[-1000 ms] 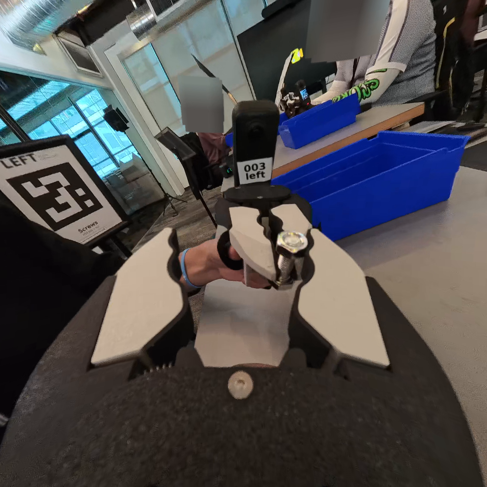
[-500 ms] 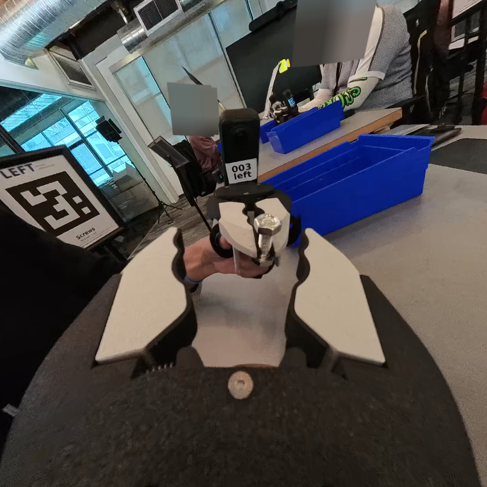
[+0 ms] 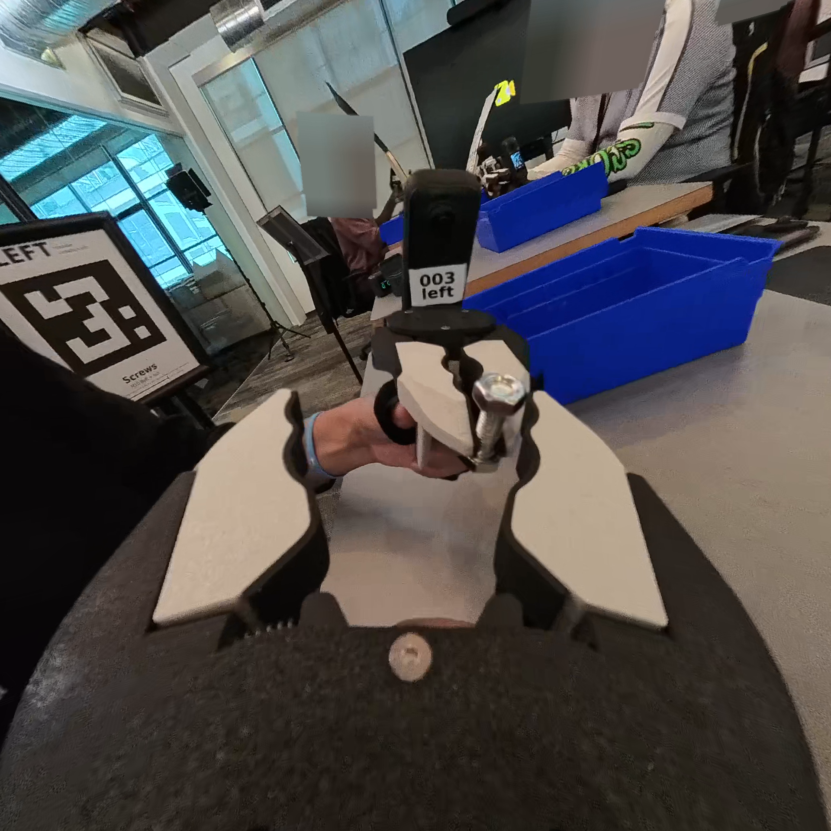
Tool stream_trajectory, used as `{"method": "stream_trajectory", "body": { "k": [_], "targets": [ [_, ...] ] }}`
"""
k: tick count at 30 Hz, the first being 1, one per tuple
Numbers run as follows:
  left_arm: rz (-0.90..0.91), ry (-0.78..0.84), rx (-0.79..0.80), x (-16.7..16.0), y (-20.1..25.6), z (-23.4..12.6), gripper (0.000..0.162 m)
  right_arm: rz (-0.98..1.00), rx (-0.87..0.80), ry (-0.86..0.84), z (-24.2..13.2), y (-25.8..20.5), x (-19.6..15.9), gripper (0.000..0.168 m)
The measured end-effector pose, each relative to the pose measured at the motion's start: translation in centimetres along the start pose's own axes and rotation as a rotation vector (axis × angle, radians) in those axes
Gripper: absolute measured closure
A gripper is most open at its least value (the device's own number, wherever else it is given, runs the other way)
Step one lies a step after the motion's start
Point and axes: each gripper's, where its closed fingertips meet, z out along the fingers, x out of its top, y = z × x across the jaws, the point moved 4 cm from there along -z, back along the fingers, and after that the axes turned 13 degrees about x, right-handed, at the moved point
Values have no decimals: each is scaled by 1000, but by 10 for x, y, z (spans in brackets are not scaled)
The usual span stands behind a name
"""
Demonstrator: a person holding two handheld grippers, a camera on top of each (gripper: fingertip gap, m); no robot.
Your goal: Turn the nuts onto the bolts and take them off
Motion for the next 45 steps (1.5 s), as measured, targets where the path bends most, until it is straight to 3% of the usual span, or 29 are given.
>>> {"method": "stream_trajectory", "body": {
  "k": [3,8,11,13,19,24,28,31,35,45],
  "targets": [
    [9,-7,-5,0,2,2,153,-1,-9,-23,10,6,-4,74],
    [10,0,-1,1,2,-2,153,-5,-20,8,-16,-2,2,84],
    [4,-4,-7,0,2,0,153,4,11,14,0,-3,1,74],
    [13,-16,-3,-1,3,2,154,13,18,-6,9,3,-3,76],
    [16,-6,-4,0,3,-1,153,-4,-17,32,-21,-1,7,84],
    [3,-10,-8,-1,1,1,153,27,39,26,2,3,4,76],
    [12,-3,-8,1,3,0,154,35,7,48,-13,6,7,79],
    [7,-3,-4,0,1,-2,153,47,43,57,-22,-4,7,92],
    [7,-15,-5,-3,1,1,153,69,65,53,-4,1,5,80],
    [7,-15,-1,-3,1,0,153,65,71,58,-12,-2,6,85]
  ]
}}
